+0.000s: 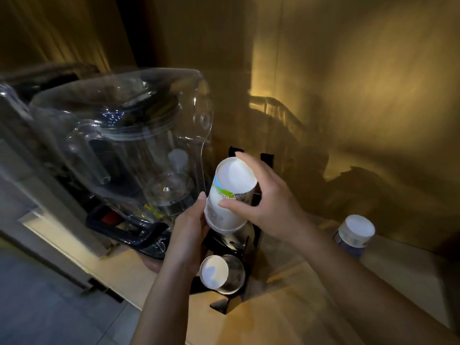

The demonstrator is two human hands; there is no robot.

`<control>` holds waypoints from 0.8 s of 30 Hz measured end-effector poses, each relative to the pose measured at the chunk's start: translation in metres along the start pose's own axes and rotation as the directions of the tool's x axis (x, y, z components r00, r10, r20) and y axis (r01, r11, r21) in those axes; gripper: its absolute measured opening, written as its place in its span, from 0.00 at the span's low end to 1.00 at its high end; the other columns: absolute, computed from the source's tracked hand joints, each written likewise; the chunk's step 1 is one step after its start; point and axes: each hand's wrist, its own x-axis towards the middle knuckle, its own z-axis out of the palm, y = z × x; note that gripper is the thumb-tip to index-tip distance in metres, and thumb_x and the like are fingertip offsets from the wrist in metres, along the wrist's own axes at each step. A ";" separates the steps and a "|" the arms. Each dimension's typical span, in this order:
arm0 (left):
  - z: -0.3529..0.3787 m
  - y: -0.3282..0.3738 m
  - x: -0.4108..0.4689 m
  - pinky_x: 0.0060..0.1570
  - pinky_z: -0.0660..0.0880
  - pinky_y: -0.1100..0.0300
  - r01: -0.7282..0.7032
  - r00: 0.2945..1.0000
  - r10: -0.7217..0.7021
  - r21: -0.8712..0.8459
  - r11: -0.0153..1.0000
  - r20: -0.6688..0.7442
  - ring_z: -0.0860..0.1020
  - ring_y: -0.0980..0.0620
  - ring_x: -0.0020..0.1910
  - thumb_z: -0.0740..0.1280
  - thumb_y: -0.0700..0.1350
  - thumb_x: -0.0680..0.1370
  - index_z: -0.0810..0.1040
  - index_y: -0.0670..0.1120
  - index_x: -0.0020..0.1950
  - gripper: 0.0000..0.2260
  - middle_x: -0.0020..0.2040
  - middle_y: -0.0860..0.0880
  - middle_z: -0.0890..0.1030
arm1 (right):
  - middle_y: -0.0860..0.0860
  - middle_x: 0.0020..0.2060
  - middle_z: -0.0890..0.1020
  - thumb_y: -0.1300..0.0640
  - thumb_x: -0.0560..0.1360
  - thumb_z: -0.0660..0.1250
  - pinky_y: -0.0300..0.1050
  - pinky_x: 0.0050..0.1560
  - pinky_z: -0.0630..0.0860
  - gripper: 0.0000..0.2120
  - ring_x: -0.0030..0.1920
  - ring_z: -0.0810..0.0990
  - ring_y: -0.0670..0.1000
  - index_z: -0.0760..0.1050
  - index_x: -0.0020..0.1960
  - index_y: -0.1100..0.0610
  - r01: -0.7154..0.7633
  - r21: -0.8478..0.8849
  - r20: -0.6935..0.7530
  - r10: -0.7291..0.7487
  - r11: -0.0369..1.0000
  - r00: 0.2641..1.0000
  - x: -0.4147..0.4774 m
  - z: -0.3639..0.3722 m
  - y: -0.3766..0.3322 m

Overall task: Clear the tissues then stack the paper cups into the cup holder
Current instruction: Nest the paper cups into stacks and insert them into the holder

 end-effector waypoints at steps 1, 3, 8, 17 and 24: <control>0.000 -0.002 0.002 0.46 0.75 0.60 -0.001 1.000 0.001 -0.006 1.000 0.004 0.83 0.61 0.44 0.59 0.58 0.78 0.82 0.47 0.56 0.19 0.46 0.53 0.87 | 0.47 0.62 0.71 0.42 0.65 0.71 0.42 0.57 0.69 0.36 0.60 0.68 0.45 0.61 0.69 0.49 0.008 -0.023 0.011 -0.008 1.000 1.000 0.001 0.005 0.004; 0.001 -0.005 0.006 0.39 0.77 0.67 -0.031 0.999 0.031 -0.007 0.999 0.013 0.83 0.61 0.45 0.58 0.58 0.78 0.81 0.47 0.57 0.20 0.47 0.53 0.87 | 0.52 0.63 0.72 0.45 0.67 0.72 0.48 0.58 0.70 0.35 0.61 0.68 0.50 0.62 0.69 0.53 0.020 -0.089 0.033 -0.018 0.996 0.999 0.001 0.014 0.012; -0.002 -0.021 0.009 0.49 0.75 0.61 -0.247 0.958 0.286 0.450 0.858 -0.019 0.80 0.56 0.53 0.62 0.51 0.78 0.75 0.53 0.63 0.14 0.58 0.51 0.82 | 0.54 0.63 0.74 0.46 0.68 0.71 0.49 0.56 0.61 0.37 0.59 0.64 0.47 0.57 0.70 0.55 0.060 -0.328 0.180 0.000 0.943 0.984 -0.011 0.036 0.040; -0.002 -0.032 0.014 0.57 0.73 0.55 -0.283 0.873 0.466 0.927 0.245 0.144 0.74 0.46 0.64 0.59 0.48 0.80 0.59 0.44 0.75 0.24 0.67 0.43 0.75 | 0.52 0.63 0.73 0.46 0.70 0.68 0.47 0.62 0.54 0.31 0.62 0.68 0.53 0.61 0.68 0.55 0.165 -0.494 0.301 -0.010 0.854 0.953 -0.014 0.040 0.056; 0.026 -0.018 -0.004 0.63 0.70 0.52 -0.420 0.742 0.626 0.894 0.158 0.239 0.73 0.48 0.65 0.65 0.50 0.77 0.68 0.46 0.70 0.23 0.68 0.45 0.74 | 0.52 0.65 0.72 0.52 0.72 0.65 0.47 0.59 0.65 0.27 0.63 0.69 0.51 0.62 0.68 0.54 0.185 -0.408 0.285 -0.068 0.894 0.956 -0.015 0.004 0.048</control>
